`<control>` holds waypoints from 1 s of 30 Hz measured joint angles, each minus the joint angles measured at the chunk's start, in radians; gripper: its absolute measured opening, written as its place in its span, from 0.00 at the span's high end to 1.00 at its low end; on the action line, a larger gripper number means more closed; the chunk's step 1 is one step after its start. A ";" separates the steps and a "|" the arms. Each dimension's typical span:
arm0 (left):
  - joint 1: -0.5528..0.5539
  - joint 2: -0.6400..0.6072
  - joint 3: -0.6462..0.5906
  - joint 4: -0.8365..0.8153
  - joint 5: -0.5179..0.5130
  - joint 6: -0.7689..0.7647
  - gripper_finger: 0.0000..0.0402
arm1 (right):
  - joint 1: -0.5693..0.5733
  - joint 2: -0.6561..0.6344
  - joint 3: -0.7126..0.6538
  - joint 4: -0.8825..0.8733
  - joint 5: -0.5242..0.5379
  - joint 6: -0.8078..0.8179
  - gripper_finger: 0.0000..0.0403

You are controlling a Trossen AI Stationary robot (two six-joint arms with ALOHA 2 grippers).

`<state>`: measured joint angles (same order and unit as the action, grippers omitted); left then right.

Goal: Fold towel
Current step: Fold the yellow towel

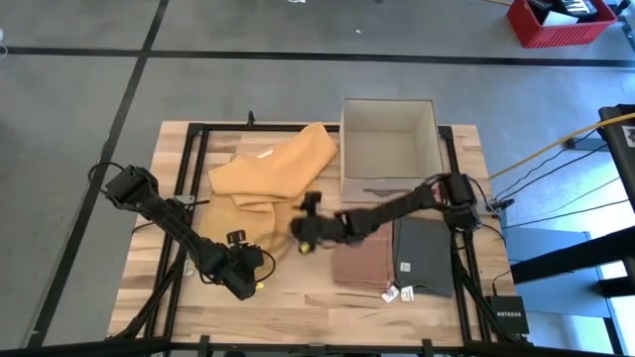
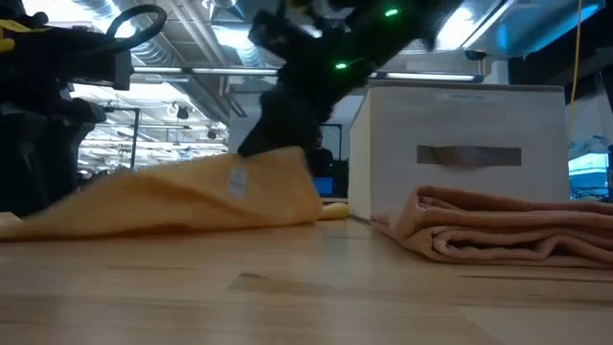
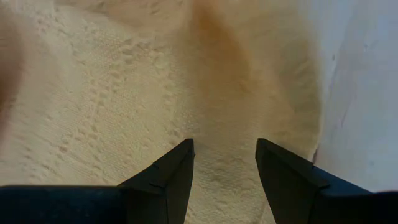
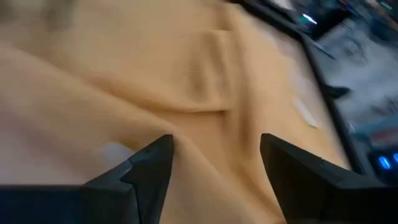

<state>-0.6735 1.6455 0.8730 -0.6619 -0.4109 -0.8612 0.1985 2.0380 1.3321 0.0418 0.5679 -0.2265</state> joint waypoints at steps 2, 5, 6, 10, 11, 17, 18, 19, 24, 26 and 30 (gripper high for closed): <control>0.000 0.000 0.000 -0.001 -0.005 0.000 0.59 | -0.043 0.003 0.021 0.005 0.007 0.035 0.42; -0.002 0.000 0.000 0.000 -0.006 -0.003 0.59 | -0.086 -0.003 0.037 -0.043 -0.014 0.117 0.45; -0.004 0.000 0.000 0.000 -0.006 -0.004 0.59 | -0.086 -0.010 0.042 -0.098 -0.037 0.141 0.45; -0.009 0.000 0.000 0.000 -0.006 -0.003 0.59 | -0.031 -0.066 0.062 -0.329 -0.167 0.233 0.47; -0.010 0.000 0.000 -0.001 -0.006 -0.004 0.59 | -0.009 -0.080 0.064 -0.372 -0.191 0.257 0.48; -0.010 0.000 0.000 0.001 -0.009 -0.007 0.59 | 0.126 -0.089 0.043 -0.532 -0.161 0.352 0.48; -0.010 0.000 0.000 0.001 -0.011 -0.008 0.59 | 0.144 -0.086 0.028 -0.505 -0.142 0.360 0.48; -0.010 0.000 0.000 0.002 -0.012 -0.008 0.59 | 0.159 -0.083 0.012 -0.478 -0.126 0.361 0.48; -0.007 0.000 0.000 0.002 -0.021 -0.003 0.59 | 0.188 -0.038 -0.069 -0.272 -0.118 0.318 0.48; -0.006 -0.001 0.000 0.002 -0.035 -0.002 0.59 | 0.170 -0.013 -0.072 -0.195 -0.120 0.294 0.48; -0.006 -0.001 0.000 0.002 -0.043 0.001 0.59 | 0.112 0.028 -0.071 -0.156 -0.087 0.187 0.48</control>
<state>-0.6800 1.6447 0.8730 -0.6598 -0.4538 -0.8600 0.3105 2.0660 1.2610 -0.1143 0.4808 -0.0400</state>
